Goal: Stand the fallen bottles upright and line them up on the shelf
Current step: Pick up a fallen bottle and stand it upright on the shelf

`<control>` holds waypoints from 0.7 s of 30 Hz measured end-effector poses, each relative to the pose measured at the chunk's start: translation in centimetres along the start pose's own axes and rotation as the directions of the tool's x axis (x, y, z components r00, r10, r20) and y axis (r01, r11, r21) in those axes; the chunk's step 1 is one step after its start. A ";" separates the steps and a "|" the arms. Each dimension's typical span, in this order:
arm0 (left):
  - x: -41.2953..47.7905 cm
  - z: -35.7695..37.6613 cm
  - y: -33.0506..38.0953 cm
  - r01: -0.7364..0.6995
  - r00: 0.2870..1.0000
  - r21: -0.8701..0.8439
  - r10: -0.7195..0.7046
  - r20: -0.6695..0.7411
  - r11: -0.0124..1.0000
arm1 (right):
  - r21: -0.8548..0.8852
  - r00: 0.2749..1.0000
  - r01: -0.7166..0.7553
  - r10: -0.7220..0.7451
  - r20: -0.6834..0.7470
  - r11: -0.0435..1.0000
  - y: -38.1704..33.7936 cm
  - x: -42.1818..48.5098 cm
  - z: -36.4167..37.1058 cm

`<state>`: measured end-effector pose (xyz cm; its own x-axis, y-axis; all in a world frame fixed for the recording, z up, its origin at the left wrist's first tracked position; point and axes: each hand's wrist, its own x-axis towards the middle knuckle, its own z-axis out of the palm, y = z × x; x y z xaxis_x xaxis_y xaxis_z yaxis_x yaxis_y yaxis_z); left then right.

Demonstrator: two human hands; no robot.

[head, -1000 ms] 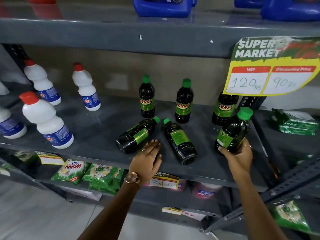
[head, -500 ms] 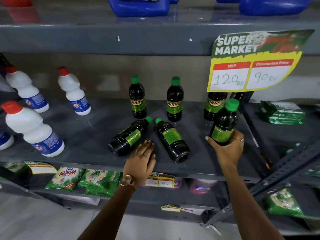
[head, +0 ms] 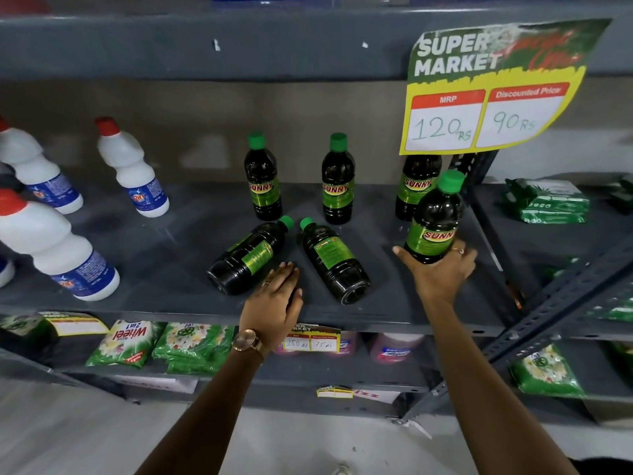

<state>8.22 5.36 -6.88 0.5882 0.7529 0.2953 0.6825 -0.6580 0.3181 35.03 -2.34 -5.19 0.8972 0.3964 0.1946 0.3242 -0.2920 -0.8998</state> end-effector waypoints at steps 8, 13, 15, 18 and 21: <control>0.0 0.0 0.0 -0.002 1.000 0.000 0.002 -0.001 1.000 | 0.210 0.996 0.019 -0.037 0.082 0.978 1.5 0.4 -0.9; 0.0 -0.2 0.1 -0.003 1.000 0.005 0.003 -0.009 1.000 | 0.169 0.994 0.041 -0.057 0.090 0.985 1.2 0.6 -0.8; -0.1 -0.2 0.1 -0.004 1.000 0.011 0.004 -0.005 1.000 | 0.145 0.993 0.032 -0.048 0.108 0.989 1.4 0.8 -1.1; -0.1 -0.3 0.0 0.005 1.000 0.023 -0.005 0.010 1.000 | 0.107 0.982 0.019 -0.039 0.184 0.994 1.7 1.0 -2.0; 0.0 -0.4 0.1 0.005 1.000 0.037 -0.005 0.016 0.999 | 0.104 0.968 0.022 -0.047 0.246 0.994 2.5 0.0 -3.6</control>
<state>8.10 5.28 -6.55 0.5916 0.7564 0.2791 0.7010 -0.6536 0.2855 36.89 -6.19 -6.07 0.7796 0.6114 0.1353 0.3111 -0.1907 -0.9311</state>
